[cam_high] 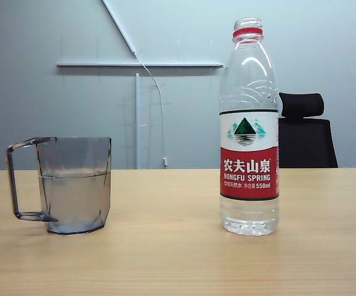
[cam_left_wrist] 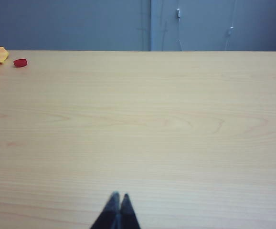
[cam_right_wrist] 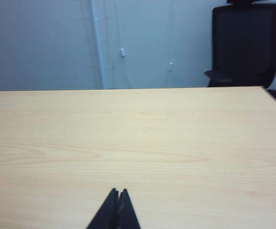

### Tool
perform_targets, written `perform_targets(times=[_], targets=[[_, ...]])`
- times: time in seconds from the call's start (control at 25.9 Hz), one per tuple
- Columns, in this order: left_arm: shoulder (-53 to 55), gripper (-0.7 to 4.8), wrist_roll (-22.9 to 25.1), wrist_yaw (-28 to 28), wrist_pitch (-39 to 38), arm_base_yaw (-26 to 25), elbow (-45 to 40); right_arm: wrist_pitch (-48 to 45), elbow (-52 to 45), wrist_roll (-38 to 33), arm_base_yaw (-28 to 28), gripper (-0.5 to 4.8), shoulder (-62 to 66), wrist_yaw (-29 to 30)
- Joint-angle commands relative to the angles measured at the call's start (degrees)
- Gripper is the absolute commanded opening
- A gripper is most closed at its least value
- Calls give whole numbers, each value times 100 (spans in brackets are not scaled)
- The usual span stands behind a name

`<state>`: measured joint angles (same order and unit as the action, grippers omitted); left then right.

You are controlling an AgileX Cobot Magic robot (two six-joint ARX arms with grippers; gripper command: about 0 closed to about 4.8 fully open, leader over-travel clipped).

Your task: Pick up the mineral water bottle on the table and pour water into the mug until it's half full.

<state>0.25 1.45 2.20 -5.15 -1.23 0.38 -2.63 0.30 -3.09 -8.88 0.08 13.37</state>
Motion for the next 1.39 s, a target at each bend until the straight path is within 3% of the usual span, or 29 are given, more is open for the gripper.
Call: perform_targets(times=[0.04,0.23,0.73,1.39], targets=[[9,-2,-17,15,50,4,13,-79,-26,118,199,-8,-11,-610],[9,-2,-17,15,50,4,13,-63,-26,118,490,-8,-11,-1222],[9,-2,-17,15,48,4,13,-59,-26,125,815,-8,-11,-1224],[9,-2,-17,15,48,4,13,-15,-26,122,807,-8,-11,-1180]])
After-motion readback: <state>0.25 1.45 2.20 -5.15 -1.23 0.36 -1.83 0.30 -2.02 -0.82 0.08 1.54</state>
